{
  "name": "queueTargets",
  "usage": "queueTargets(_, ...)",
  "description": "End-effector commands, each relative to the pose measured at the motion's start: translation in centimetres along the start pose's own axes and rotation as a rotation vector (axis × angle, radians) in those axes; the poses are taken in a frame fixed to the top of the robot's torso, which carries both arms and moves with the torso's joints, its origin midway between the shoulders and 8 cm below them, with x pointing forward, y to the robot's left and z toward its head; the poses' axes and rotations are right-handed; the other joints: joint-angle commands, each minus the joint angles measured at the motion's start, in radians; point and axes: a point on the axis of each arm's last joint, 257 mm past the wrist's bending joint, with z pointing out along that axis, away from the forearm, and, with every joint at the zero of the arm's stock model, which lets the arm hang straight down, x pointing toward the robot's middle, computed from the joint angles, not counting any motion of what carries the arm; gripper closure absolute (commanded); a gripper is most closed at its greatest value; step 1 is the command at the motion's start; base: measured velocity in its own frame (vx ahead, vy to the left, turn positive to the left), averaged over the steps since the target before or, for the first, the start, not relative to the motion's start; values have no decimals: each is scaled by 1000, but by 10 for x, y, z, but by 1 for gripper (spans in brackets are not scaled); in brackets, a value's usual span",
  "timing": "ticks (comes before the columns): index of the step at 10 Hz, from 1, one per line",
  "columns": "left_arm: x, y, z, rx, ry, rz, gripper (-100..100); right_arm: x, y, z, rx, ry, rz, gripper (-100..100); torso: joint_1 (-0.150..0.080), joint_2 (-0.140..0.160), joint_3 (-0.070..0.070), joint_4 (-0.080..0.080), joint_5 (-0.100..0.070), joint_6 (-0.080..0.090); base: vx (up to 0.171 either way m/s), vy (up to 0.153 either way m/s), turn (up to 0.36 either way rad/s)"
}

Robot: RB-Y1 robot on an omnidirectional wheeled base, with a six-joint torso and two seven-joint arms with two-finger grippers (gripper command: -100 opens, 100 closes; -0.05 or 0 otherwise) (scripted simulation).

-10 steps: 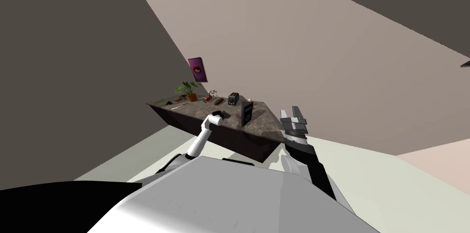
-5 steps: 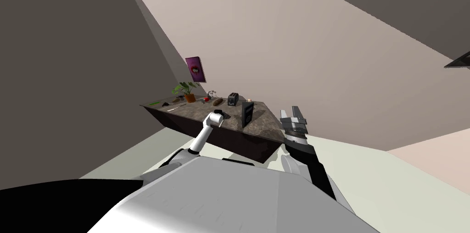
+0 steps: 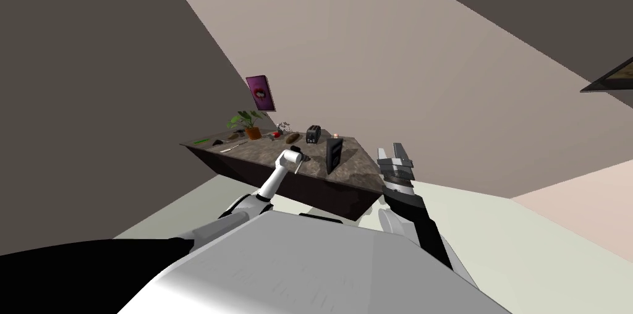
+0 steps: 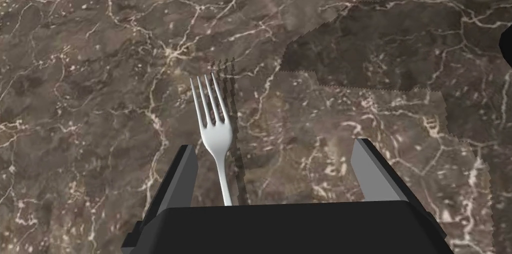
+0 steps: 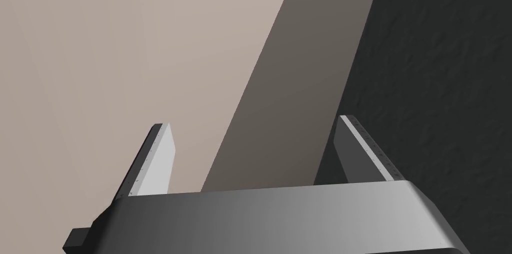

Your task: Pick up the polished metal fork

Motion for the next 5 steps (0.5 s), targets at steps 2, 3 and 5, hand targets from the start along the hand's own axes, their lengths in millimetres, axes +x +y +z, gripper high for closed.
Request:
queueTargets(2, -13, -1, 3, -8, -80, -48, -100, 0, 0, 0, 0, 0, 0, 0, 0, 0, 0, 0, 0, 0, 35, 42, -48)
queueTargets(3, -19, -2, 4, -11, -118, -76, -100, 0, 0, 0, 0, 0, 0, 0, -1, 0, 0, 0, 0, 0, 59, 65, -75)
queueTargets(5, -30, -2, 5, -13, -173, -100, -100, 0, 0, 0, 0, 0, 0, 0, 0, -1, 0, 0, 0, 0, 42, 45, -39)
